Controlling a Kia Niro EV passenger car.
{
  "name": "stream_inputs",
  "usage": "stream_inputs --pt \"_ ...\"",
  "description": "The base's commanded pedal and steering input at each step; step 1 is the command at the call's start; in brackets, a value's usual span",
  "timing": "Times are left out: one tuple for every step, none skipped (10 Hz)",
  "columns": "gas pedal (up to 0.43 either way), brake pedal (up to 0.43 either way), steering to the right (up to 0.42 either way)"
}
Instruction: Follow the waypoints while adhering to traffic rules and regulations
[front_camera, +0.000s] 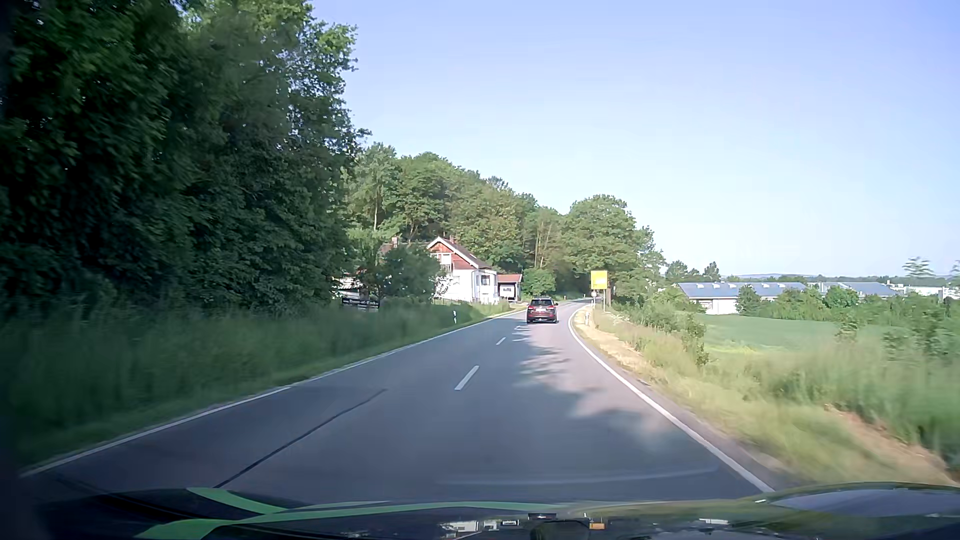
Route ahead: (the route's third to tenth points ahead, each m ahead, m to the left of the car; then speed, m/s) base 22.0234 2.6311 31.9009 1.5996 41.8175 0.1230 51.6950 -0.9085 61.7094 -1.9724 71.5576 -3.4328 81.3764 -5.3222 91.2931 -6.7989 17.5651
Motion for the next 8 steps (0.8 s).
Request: stream_inputs --pt "0.118 0.0 0.011" --pt "0.118 0.0 0.011" --pt "0.118 0.0 0.011" --pt "0.11 0.0 0.011" --pt "0.11 0.0 0.011" --pt "0.098 0.0 0.011" --pt "0.079 0.0 0.011" --pt "0.067 0.0 0.01"
